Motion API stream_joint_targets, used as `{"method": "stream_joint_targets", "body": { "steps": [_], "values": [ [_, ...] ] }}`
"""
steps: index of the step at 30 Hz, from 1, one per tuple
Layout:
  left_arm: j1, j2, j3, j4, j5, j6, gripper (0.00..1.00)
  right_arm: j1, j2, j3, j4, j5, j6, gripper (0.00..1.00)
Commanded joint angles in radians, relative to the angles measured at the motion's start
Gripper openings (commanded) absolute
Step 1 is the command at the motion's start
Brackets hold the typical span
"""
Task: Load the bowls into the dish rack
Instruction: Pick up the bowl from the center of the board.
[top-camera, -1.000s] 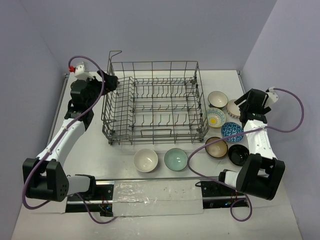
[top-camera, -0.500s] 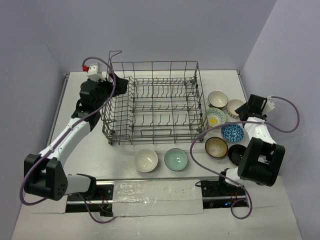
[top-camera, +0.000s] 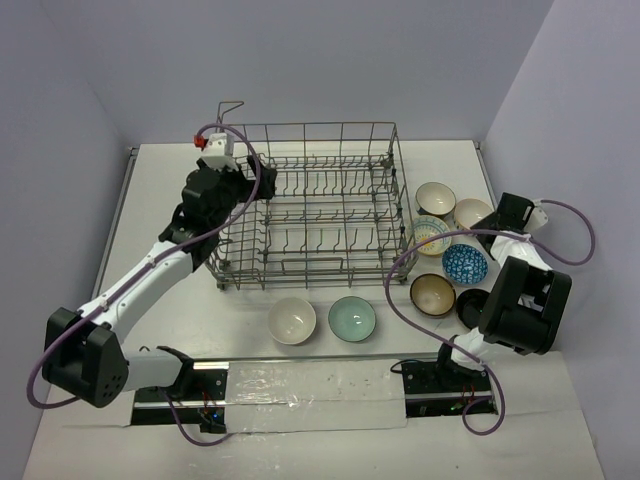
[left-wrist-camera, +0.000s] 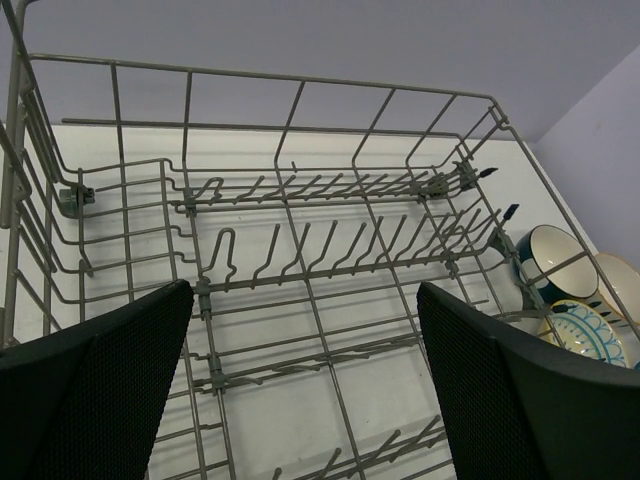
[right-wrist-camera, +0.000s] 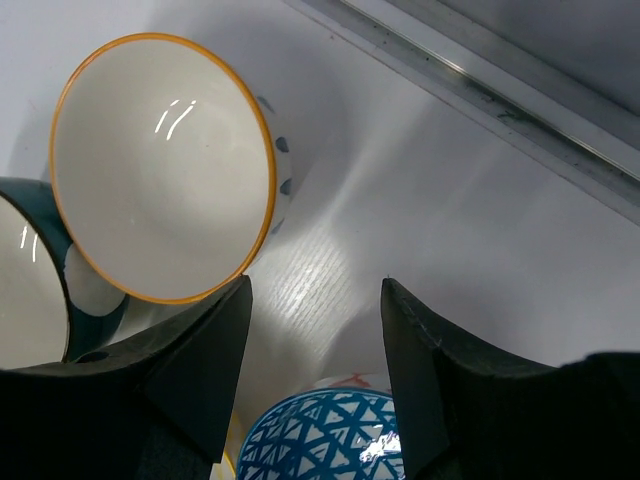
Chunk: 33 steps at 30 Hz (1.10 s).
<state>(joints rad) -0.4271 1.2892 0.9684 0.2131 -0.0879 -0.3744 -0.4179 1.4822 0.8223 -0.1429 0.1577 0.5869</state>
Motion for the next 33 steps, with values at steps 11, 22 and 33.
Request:
{"method": "stream_joint_targets", "body": {
  "steps": [11, 22, 33],
  "values": [
    [-0.117, -0.042, 0.001, 0.023, -0.158, 0.101, 0.99, -0.032, 0.023, 0.021, 0.049, -0.029, 0.011, 0.61],
    [-0.156, -0.034, 0.009, 0.008, -0.199, 0.121, 0.99, -0.032, -0.094, 0.000, 0.039, -0.053, -0.012, 0.61],
    [-0.162, -0.011, 0.027, -0.020, -0.213, 0.100, 0.99, 0.001, -0.148, 0.018, -0.015, -0.149, -0.073, 0.60]
  ]
}}
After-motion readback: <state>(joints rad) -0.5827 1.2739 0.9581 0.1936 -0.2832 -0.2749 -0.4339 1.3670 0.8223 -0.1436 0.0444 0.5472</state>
